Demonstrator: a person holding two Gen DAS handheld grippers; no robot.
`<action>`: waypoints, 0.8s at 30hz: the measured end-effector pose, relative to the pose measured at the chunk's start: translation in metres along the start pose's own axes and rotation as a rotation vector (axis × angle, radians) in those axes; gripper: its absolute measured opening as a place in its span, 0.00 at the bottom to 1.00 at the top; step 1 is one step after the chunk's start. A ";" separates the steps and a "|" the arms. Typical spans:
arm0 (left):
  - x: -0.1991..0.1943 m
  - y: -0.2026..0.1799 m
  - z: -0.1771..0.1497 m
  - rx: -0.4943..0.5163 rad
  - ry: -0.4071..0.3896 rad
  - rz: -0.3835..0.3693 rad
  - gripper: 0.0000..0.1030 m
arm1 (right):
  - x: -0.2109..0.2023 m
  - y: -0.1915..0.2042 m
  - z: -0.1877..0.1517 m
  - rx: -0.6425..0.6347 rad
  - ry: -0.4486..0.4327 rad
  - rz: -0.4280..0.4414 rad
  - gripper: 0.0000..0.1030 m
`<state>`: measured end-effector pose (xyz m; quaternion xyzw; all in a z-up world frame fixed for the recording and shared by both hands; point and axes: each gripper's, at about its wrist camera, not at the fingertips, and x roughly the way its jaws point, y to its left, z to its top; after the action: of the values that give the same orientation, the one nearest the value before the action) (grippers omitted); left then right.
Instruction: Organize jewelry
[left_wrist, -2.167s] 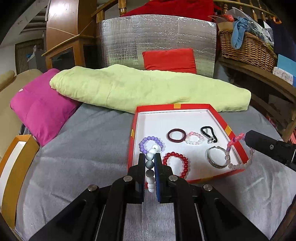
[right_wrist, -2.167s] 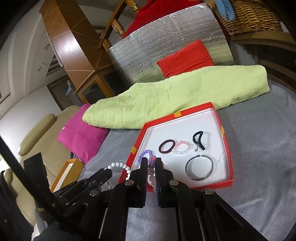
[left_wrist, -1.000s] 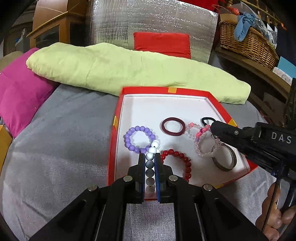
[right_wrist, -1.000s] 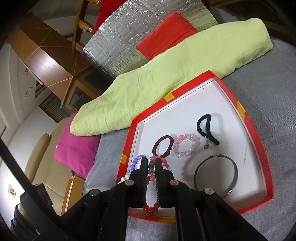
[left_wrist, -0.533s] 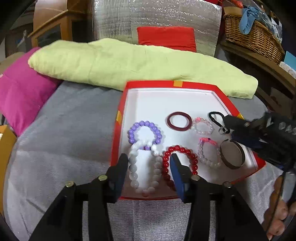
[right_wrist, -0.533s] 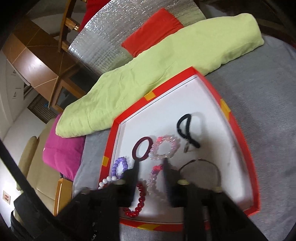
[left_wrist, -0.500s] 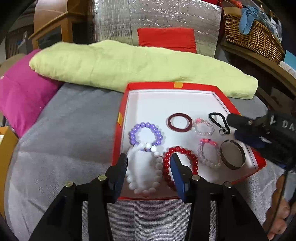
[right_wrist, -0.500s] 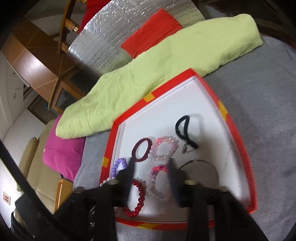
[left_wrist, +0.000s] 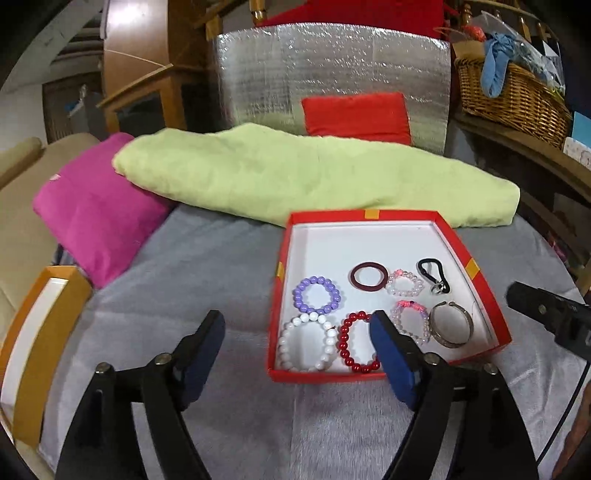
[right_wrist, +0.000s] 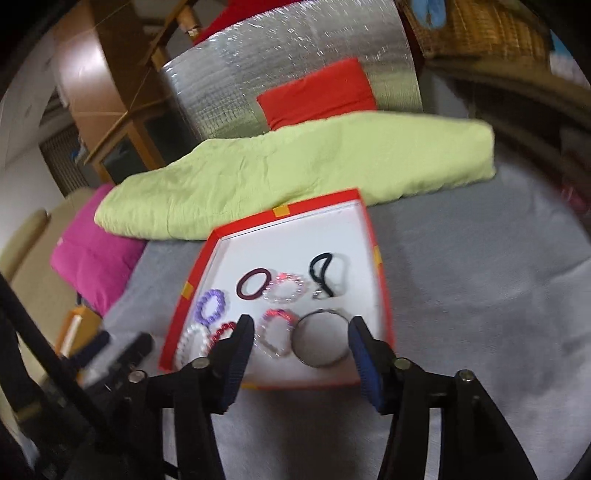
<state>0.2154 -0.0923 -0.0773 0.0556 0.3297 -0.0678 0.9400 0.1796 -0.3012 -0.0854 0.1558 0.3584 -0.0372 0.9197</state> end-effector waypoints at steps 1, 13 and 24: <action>-0.009 0.002 0.000 -0.005 -0.010 0.016 0.84 | -0.010 0.002 -0.003 -0.030 -0.015 -0.026 0.61; -0.073 0.009 0.002 -0.010 -0.098 0.162 0.88 | -0.075 0.010 -0.025 -0.110 -0.039 -0.151 0.63; -0.088 0.014 0.002 0.012 -0.126 0.155 0.88 | -0.070 0.024 -0.046 -0.137 -0.026 -0.169 0.67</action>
<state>0.1510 -0.0704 -0.0198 0.0821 0.2642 -0.0003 0.9610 0.1020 -0.2672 -0.0644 0.0612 0.3598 -0.0919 0.9265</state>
